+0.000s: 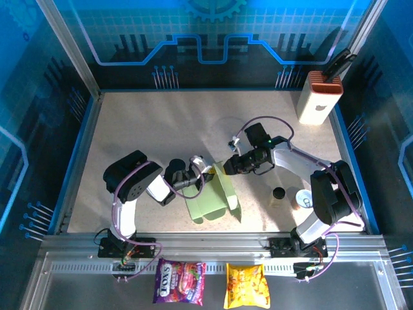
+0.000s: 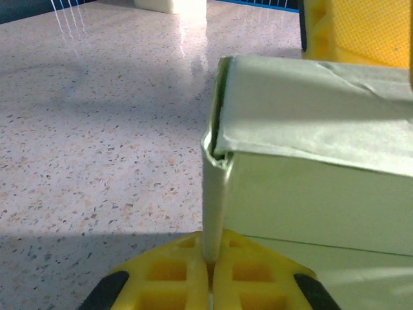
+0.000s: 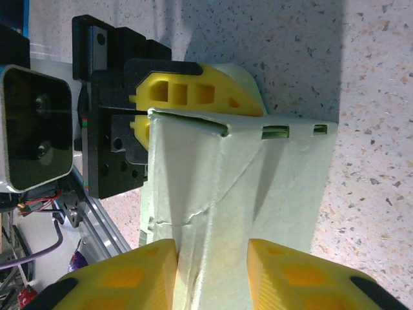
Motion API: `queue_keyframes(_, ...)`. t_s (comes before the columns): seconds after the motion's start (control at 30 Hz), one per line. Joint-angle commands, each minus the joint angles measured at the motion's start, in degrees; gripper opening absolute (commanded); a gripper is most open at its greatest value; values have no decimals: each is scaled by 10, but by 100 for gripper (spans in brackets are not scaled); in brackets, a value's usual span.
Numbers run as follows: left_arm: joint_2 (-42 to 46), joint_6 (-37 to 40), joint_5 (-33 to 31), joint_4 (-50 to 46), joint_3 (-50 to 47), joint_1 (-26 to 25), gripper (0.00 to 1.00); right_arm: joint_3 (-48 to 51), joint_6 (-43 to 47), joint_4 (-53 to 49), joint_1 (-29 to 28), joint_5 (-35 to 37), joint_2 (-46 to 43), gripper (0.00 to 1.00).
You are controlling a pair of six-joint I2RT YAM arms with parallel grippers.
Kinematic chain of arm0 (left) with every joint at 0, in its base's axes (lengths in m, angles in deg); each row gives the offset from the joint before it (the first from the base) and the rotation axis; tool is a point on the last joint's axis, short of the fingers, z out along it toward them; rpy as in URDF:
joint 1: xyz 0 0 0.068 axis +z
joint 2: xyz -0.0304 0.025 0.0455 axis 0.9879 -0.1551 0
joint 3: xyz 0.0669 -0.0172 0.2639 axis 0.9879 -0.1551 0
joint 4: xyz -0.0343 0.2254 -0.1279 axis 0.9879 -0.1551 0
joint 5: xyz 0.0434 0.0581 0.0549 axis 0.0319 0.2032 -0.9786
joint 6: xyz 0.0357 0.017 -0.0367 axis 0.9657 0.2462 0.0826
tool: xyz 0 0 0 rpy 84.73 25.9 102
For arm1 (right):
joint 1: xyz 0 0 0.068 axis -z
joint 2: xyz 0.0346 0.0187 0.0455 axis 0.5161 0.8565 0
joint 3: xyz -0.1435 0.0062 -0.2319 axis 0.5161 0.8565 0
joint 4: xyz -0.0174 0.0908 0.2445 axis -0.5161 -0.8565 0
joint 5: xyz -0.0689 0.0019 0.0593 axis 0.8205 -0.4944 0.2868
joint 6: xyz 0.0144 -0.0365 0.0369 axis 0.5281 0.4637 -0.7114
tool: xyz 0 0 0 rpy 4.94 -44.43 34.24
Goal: Fold the paper box
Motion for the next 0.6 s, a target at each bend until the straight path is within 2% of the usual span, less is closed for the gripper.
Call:
queue_keyframes(0.0, 2, -9, -24, 53, -13, -3, 3, -11, -5, -21, 3, 11, -6, 38)
queue_keyframes(0.1, 14, -6, -52, 51, -24, -8, 2, -14, -9, -18, 3, 5, -9, 39)
queue_keyframes(0.33, 40, -4, -172, 24, -38, -43, 1, -16, -15, -7, 1, -15, 9, 40)
queue_keyframes(0.4, 43, -1, -206, 16, -37, -59, 2, -20, -18, -6, -3, -19, 14, 38)
queue_keyframes(0.5, 44, -1, -258, 2, -31, -82, 5, -23, -17, -5, -11, -23, 21, 36)
queue_keyframes(0.57, 36, -5, -264, 1, -24, -86, 12, -22, -19, -3, -12, -22, 23, 35)
